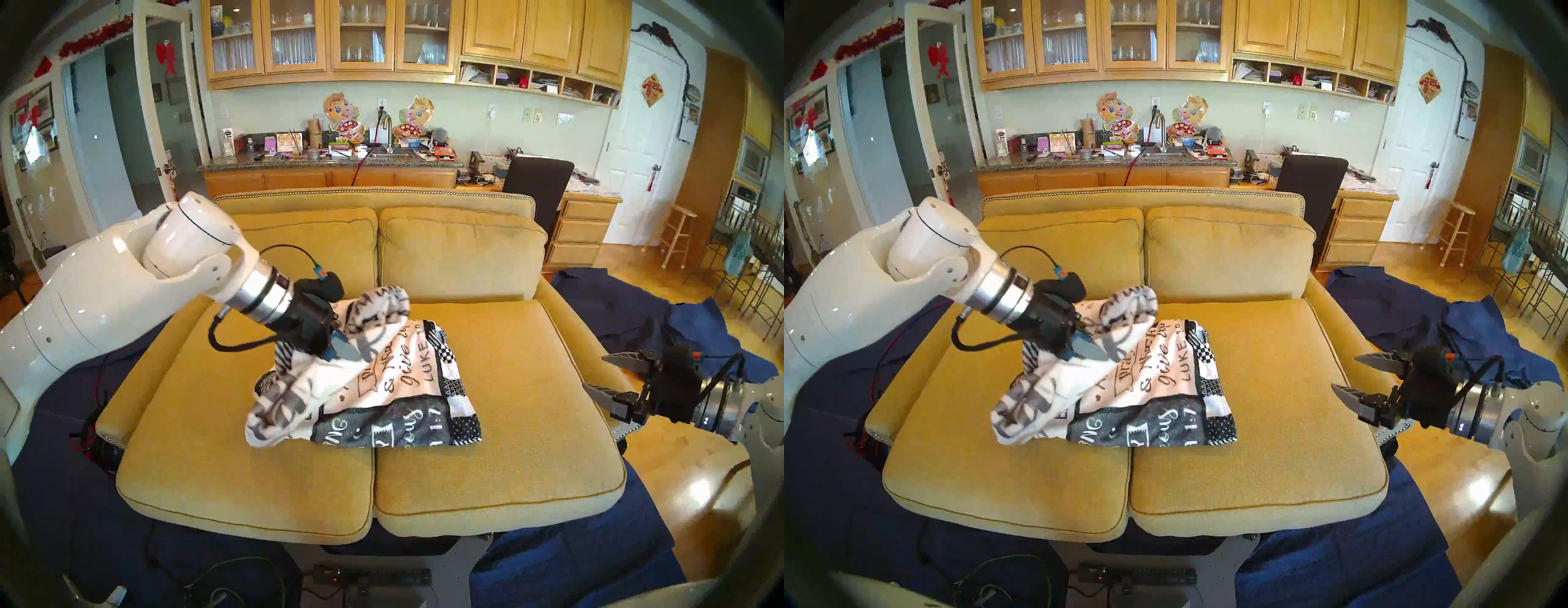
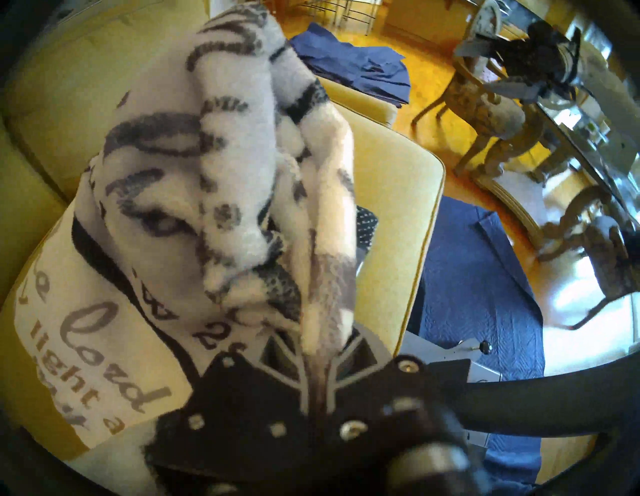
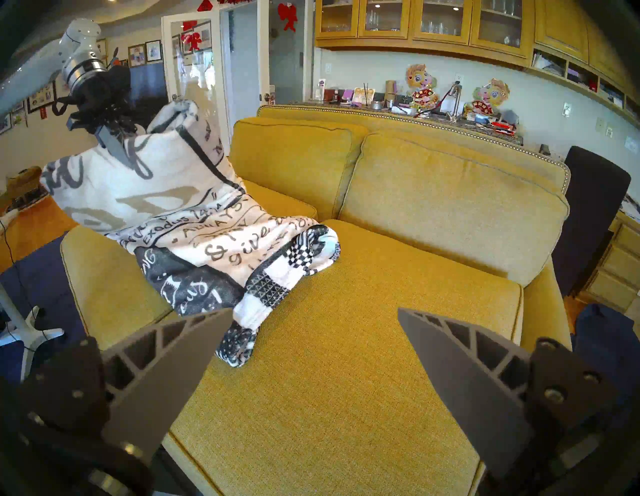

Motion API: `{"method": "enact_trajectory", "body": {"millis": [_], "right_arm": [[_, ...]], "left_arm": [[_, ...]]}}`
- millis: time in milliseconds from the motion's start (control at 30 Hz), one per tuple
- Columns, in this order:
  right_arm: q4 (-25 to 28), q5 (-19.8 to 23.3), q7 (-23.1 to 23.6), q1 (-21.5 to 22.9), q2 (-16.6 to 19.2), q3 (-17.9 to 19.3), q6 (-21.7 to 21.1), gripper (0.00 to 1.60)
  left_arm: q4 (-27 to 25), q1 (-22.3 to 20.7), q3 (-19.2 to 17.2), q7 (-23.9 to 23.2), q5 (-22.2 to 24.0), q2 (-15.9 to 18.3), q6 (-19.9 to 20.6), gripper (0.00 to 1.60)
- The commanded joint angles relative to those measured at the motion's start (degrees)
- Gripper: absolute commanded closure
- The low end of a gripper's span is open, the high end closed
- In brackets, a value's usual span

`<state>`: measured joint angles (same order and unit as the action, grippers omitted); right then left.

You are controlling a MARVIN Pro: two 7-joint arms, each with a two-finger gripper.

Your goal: Fold the blanket in half twice

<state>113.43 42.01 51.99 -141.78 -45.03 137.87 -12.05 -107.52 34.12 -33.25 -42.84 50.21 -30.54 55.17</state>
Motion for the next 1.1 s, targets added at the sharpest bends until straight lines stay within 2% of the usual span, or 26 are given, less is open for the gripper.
{"method": "enact_trajectory", "body": {"millis": [0, 300, 633, 1067], "right_arm": [[0.29, 0.12, -0.12, 0.68, 0.29, 1.09, 0.25, 0.0], [0.3, 0.11, -0.12, 0.7, 0.29, 1.14, 0.25, 0.0], [0.29, 0.11, -0.12, 0.69, 0.29, 1.12, 0.25, 0.0], [0.29, 0.1, -0.12, 0.71, 0.29, 1.15, 0.26, 0.0]], "left_arm": [[-3.01, 0.17, -0.7, 4.45, 0.58, -1.81, -0.17, 1.6], [-3.75, 1.61, -0.84, 12.61, 0.88, -3.86, -0.17, 1.6], [-3.6, 2.52, -1.46, 21.17, 1.83, -7.52, -0.17, 1.6], [-2.1, 5.77, -1.13, 33.79, 3.69, -13.0, -0.17, 1.6]]}}
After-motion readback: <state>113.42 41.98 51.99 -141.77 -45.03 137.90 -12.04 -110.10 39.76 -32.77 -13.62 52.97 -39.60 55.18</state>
